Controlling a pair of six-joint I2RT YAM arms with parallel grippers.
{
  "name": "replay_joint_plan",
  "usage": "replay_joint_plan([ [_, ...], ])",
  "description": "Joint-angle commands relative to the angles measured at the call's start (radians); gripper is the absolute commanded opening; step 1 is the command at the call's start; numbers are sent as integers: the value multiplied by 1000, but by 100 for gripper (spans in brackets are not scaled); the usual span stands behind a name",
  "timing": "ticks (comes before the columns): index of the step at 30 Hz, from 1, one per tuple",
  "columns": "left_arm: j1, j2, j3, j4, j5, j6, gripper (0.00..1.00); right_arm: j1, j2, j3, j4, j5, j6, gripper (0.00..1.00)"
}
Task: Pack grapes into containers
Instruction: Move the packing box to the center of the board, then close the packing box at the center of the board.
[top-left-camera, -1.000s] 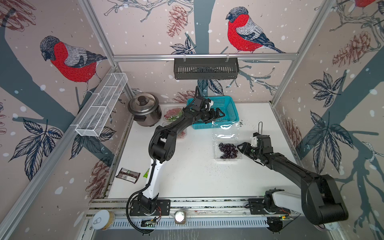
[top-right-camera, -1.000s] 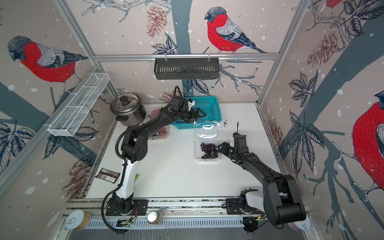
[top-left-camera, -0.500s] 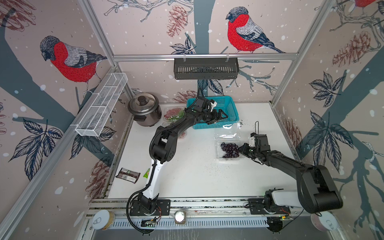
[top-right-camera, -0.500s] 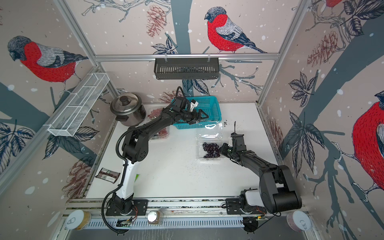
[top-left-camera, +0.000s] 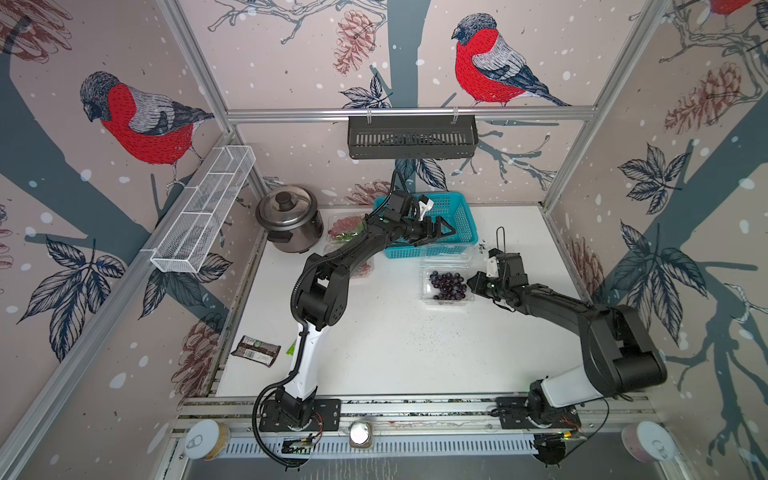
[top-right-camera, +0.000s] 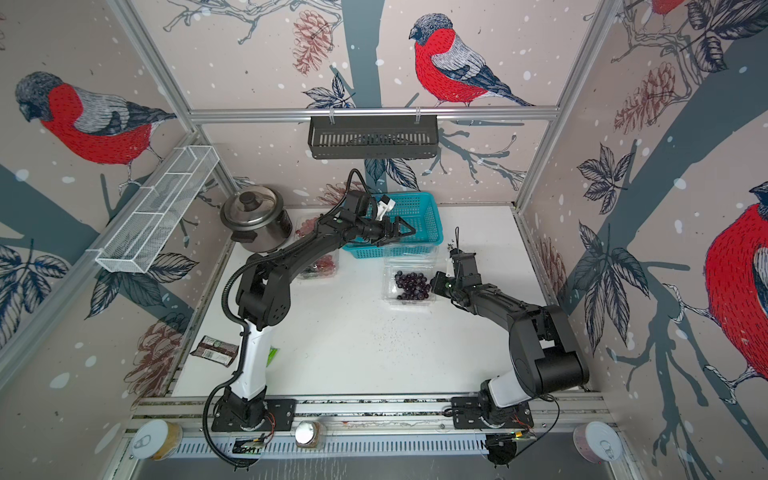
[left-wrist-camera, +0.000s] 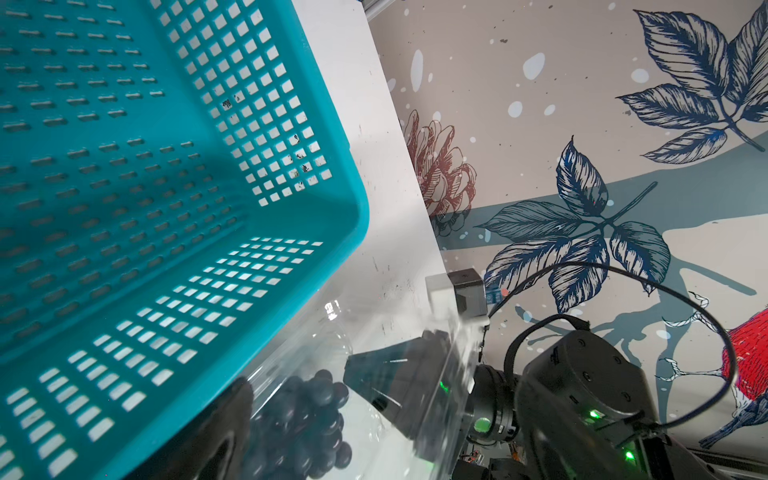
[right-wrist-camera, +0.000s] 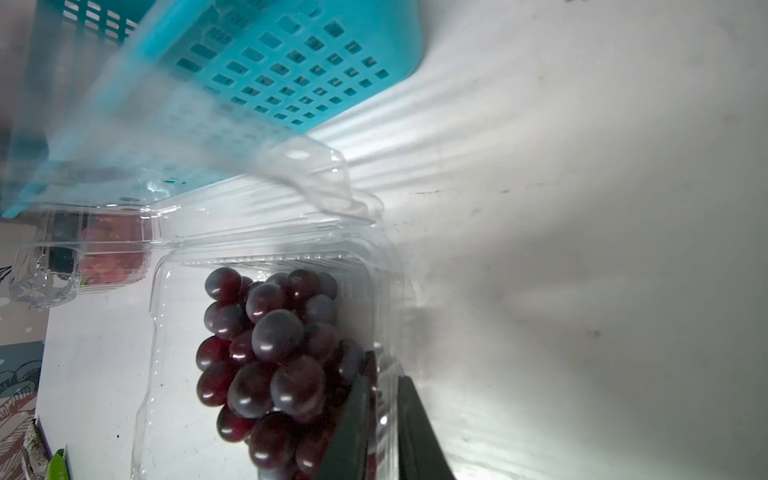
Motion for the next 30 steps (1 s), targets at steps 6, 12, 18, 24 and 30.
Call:
replay_joint_plan([
  [6,23,-21,-21,8,25,29,97,19,36,44,16,33,-30,38],
  [12,22,-36,-34,8,24,33,97,6,-11,41,-15,0,-18,65],
  [18,15,-59,-70,26,21,25,97,-55,-119,-14,-41,-58,24,90],
  [24,-11,-83,-86,32,9,20,97,-136,-222,-49,-91,-96,36,100],
  [30,-51,-122,-152,70,-10,8,97,-250,-307,-88,-97,-197,88,100],
])
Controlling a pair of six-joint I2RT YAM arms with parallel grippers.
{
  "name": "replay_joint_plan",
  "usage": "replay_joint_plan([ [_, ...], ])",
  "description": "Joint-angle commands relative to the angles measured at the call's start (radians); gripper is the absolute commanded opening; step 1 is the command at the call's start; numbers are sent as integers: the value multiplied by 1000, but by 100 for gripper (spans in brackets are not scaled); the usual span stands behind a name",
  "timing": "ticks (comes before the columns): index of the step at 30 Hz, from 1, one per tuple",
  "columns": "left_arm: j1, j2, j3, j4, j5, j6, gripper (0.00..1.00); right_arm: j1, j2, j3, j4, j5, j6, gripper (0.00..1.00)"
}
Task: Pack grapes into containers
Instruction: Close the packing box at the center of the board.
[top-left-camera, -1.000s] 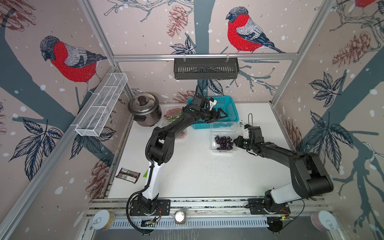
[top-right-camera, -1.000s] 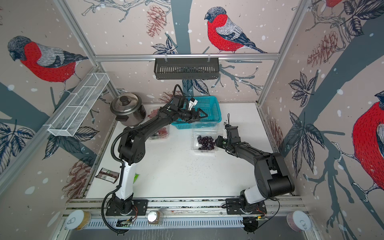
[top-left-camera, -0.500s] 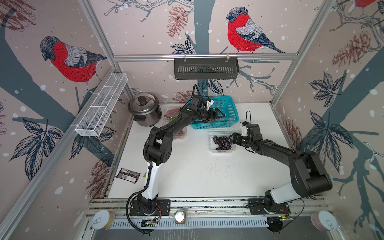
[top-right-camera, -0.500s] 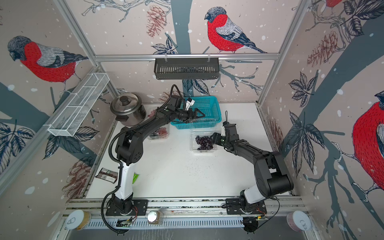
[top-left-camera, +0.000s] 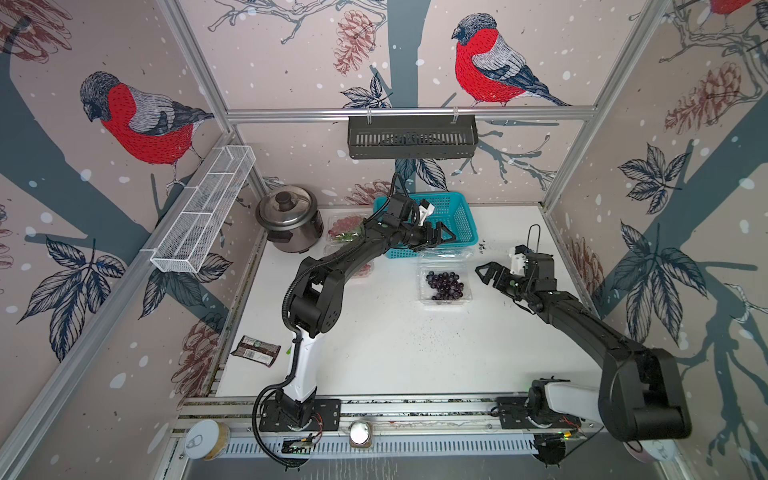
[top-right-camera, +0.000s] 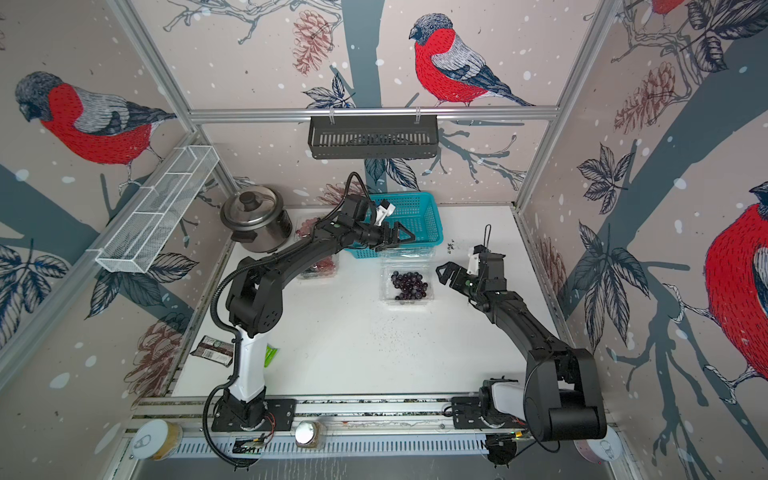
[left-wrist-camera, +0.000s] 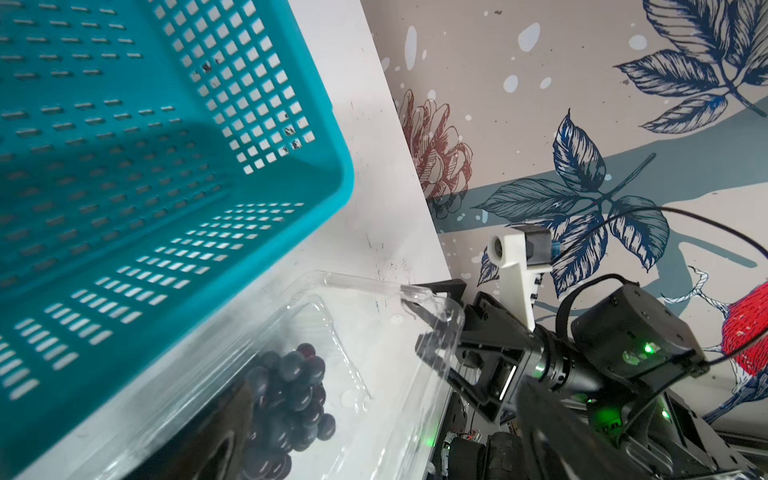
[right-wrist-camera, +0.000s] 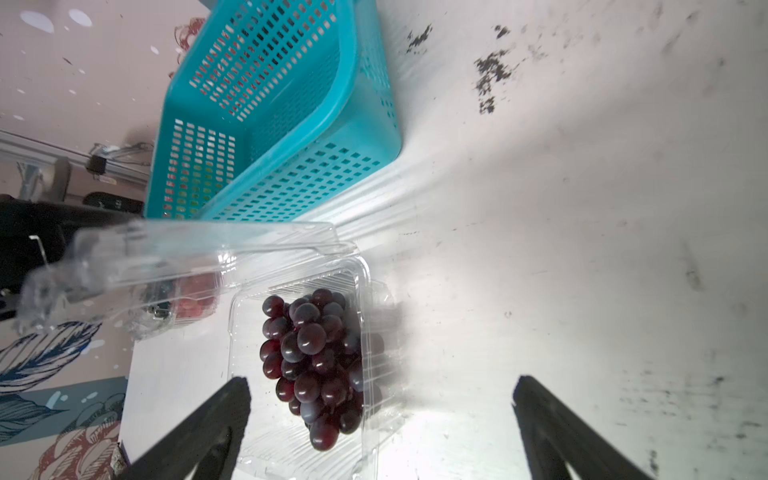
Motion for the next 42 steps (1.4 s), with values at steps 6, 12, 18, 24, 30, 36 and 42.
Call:
replay_joint_plan([
  [6,-53,-67,-126,119,-37,-32,97,-182,-53,-65,18,-152,92,100],
  [12,-96,-102,-218,177,-76,-49,97,-204,-56,-80,68,-207,119,100],
  [18,-139,-126,-289,220,-136,-67,97,-115,-60,-94,111,-160,113,100],
  [24,-158,-145,-339,261,-151,-98,97,-17,-40,-152,187,-100,126,96],
  [30,-165,-178,-404,313,-167,-134,97,24,-20,-239,296,-125,158,81],
  [36,-170,-185,-419,334,-168,-154,97,79,-2,-267,334,-118,147,72],
  [42,-172,-177,-393,321,-169,-152,97,83,9,-271,350,-115,151,66],
])
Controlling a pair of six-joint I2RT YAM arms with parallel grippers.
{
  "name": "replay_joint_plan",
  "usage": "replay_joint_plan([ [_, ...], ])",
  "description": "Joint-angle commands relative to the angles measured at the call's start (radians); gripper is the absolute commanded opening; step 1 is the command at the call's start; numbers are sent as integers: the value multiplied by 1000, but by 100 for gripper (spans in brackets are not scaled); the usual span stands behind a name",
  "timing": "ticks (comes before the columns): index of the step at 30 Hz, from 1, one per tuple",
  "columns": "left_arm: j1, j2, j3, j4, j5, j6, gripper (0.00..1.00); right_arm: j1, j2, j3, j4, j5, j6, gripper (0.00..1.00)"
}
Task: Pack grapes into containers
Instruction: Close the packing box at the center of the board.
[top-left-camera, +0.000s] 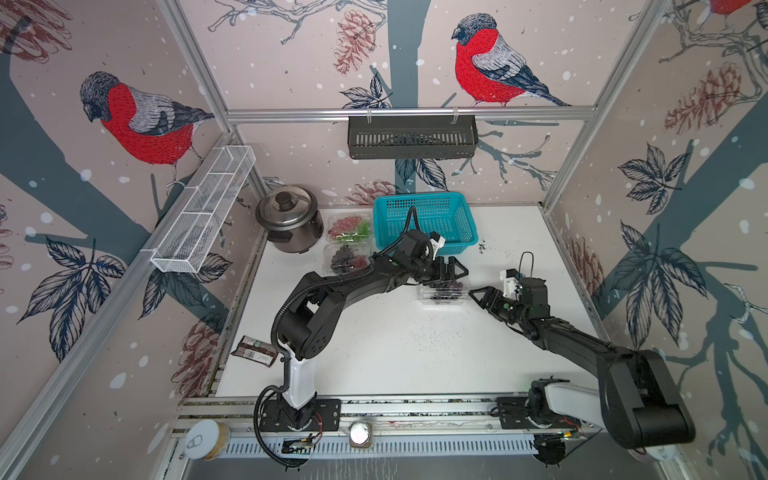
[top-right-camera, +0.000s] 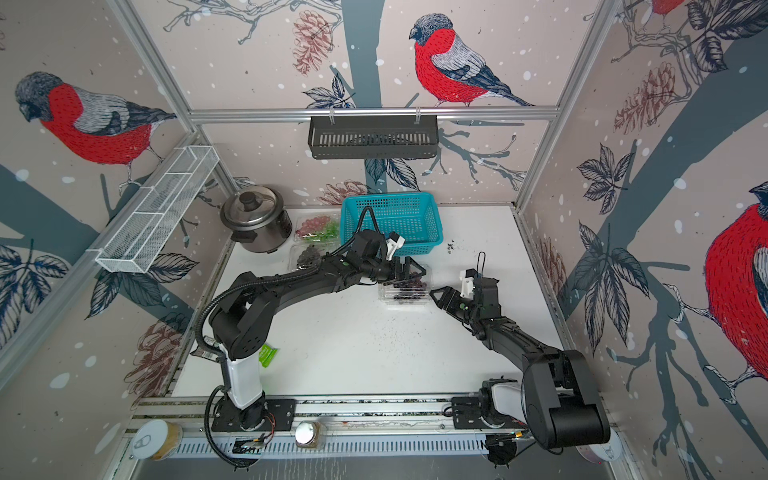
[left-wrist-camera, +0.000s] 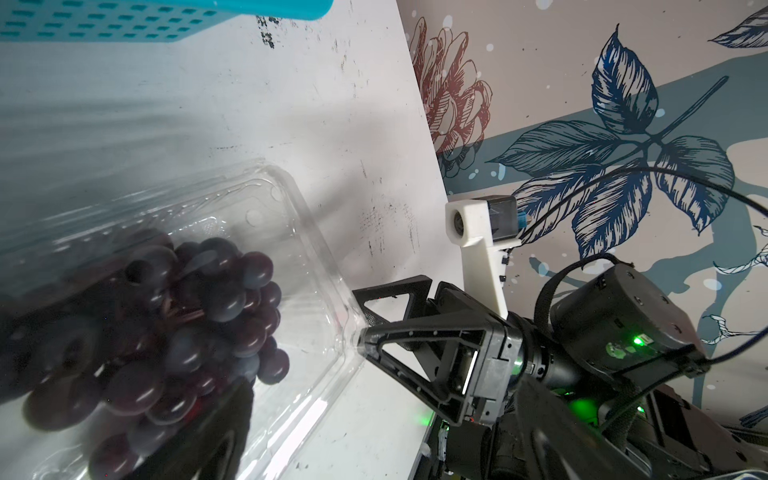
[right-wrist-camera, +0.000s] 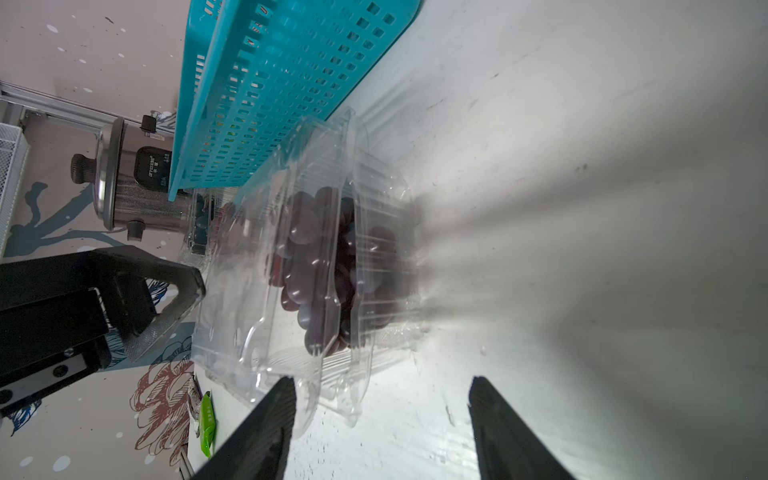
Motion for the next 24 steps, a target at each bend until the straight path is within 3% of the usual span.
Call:
replay_joint_plan([
  [1,-2,2,26,39,-2,-6,97,2,7,2,52,7,1,64],
  [15,-41,92,47,117,8,-68,97,-1,16,-26,64,-21,-6,56],
  [24,-41,82,-11,139,1,-77,97,-71,2,-48,145,-125,19,44],
])
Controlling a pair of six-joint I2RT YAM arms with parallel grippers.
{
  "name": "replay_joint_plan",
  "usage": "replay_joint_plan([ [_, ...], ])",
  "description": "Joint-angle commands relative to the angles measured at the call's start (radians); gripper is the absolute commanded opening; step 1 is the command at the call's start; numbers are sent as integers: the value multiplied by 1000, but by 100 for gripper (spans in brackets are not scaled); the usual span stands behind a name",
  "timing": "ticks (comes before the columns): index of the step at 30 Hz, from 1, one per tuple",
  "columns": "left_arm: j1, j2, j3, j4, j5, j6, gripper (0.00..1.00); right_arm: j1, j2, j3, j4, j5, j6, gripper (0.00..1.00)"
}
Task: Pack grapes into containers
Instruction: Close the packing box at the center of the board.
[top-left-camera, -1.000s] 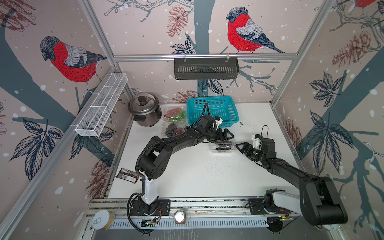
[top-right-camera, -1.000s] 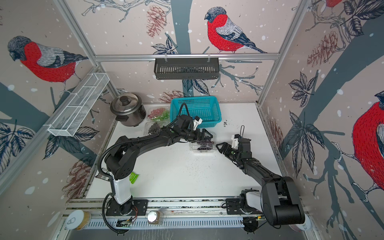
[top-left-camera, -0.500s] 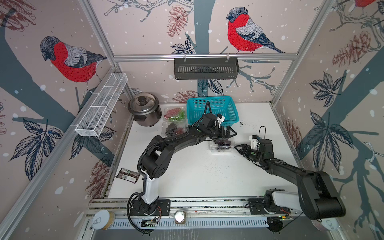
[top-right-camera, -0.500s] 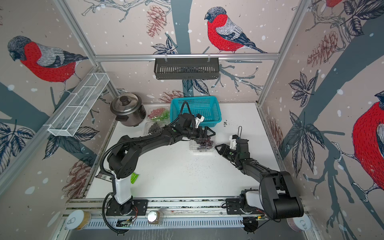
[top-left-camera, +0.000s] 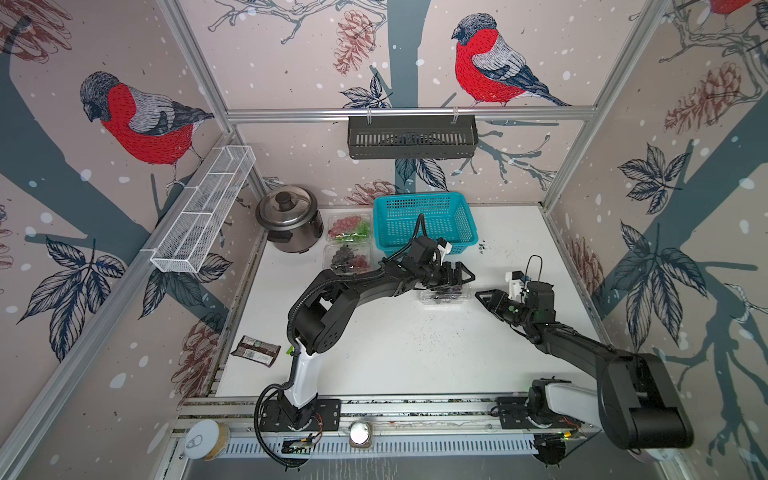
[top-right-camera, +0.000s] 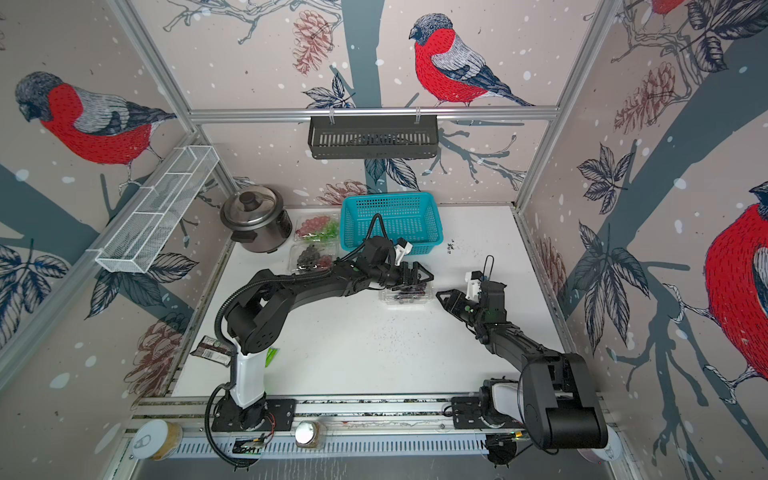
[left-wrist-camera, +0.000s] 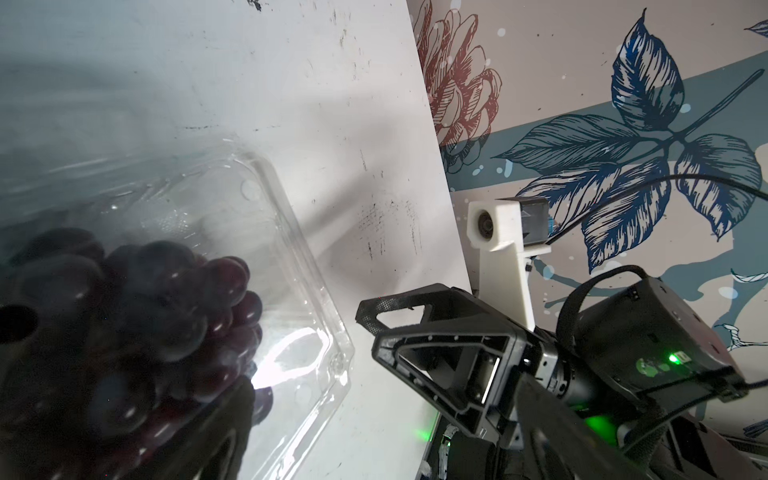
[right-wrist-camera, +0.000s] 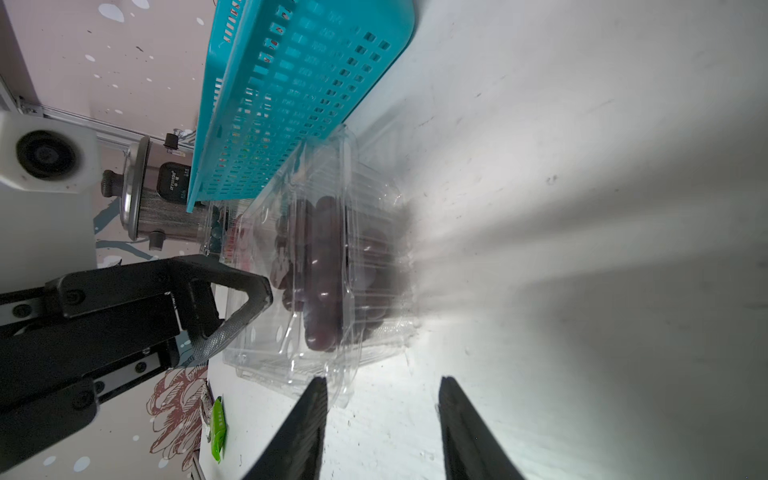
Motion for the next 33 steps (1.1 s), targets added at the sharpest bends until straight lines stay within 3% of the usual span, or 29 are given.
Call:
replay_joint_plan([
  [1,-1,-11,-15,33,8,-15,97,2,15,3,71,-66,16,44],
  [20,-1,-24,-25,26,2,-12,97,22,147,-40,294,-161,115,33],
  [33,-1,-21,-31,23,-1,-12,97,-29,231,-65,483,-238,242,26],
])
